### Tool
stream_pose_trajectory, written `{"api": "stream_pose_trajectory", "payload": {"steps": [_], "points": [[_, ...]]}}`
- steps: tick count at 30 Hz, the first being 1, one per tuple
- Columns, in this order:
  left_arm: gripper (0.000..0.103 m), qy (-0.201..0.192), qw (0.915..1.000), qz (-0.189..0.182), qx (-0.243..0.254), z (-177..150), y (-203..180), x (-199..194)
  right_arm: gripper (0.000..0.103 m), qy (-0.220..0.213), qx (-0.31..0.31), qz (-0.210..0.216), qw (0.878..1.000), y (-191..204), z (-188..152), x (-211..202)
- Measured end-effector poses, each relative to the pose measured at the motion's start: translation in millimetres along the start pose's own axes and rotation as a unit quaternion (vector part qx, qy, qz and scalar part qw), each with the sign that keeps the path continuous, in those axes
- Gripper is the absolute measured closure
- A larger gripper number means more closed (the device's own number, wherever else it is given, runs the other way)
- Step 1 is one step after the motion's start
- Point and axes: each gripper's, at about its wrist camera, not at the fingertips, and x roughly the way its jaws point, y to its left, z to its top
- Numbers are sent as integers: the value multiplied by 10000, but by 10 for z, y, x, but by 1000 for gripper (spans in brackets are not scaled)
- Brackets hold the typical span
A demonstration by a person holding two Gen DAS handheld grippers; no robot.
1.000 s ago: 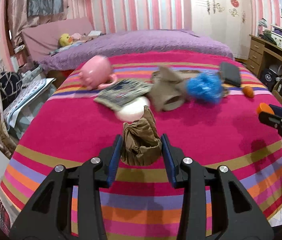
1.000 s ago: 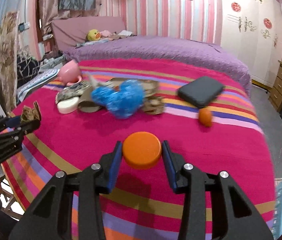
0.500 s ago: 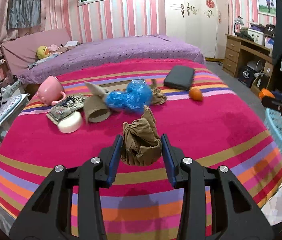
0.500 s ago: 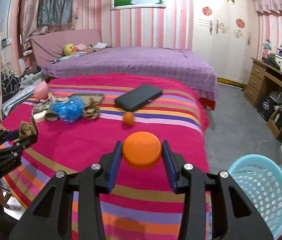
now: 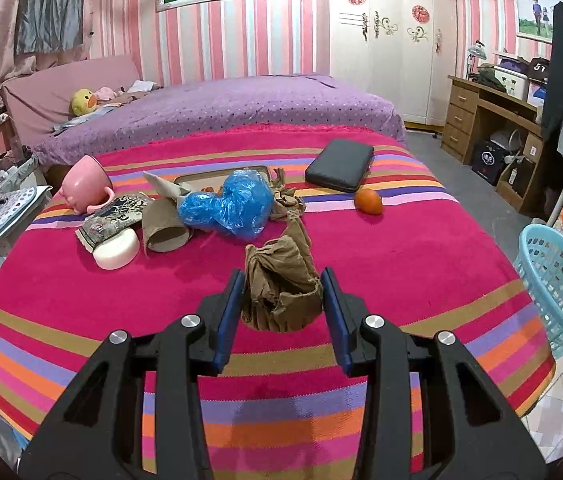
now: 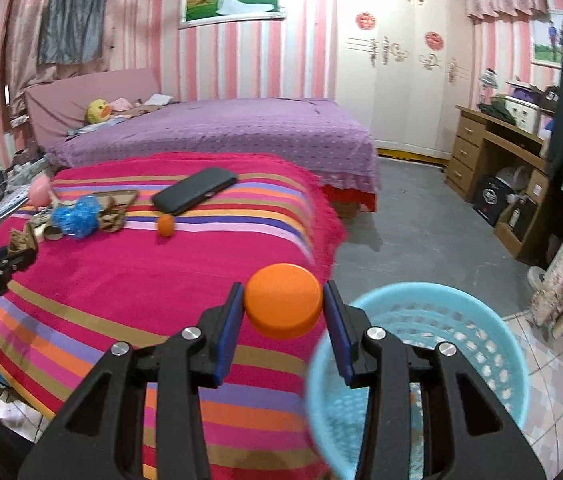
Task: Collect trash
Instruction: 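Carry the paper bag and orange lid in both tools over the basket, then open both tools to drop the paper bag and lid into the basket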
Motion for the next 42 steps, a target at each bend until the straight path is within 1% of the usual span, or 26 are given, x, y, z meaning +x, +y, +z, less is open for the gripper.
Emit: {"api": "stream_pose_trajectory", "payload": {"steps": [2,5,9,11,14,16,18,23,26,29,32,36,39,42], "points": [[65,3,9999,116,-17,37,-35,24,63,4,48,-88,9999,-103,-15,-13],[65,22,10000,34,-31,124,-148,33,63,-35,148,-241,9996,-301,-18,-54],[65,-198,9994,-78,266,253,-482,-31,63,-149,326,-500,9981,-593,-23,-132],[65,-211,9991,-247,280,312,-647,-39,63,-196,332,-681,9969,-722,-13,-179],[65,-225,9973,-594,356,406,-1018,-23,63,-213,430,-776,9958,-891,-9,-208],[65,-261,9960,-707,486,416,-1229,-19,63,-188,499,-837,9951,-968,-37,-197],[65,-270,9939,-848,644,409,-1476,0,63,-135,598,-897,9941,-1084,-73,-171],[65,-166,9897,-1224,725,371,-1872,74,63,-63,785,-1004,9918,-1341,-195,-156],[65,-168,9853,-1475,840,338,-2170,86,63,-43,977,-1036,9898,-1517,-280,-163],[65,-183,9819,-1649,910,285,-2400,89,63,-71,1154,-1123,9869,-1656,-344,-193],[65,-87,9779,-1829,1010,212,-2681,143,63,-91,1294,-1173,9846,-1755,-390,-205],[65,-7,9749,-1878,1197,124,-2939,224,63,-90,1390,-1216,9828,-1826,-417,-191],[65,149,9729,-1957,1223,79,-3089,326,63,-60,1376,-1206,9831,-1824,-420,-173],[64,221,9709,-2036,1242,64,-3168,384,63,-5,1418,-1162,9830,-1845,-443,-156]]}}
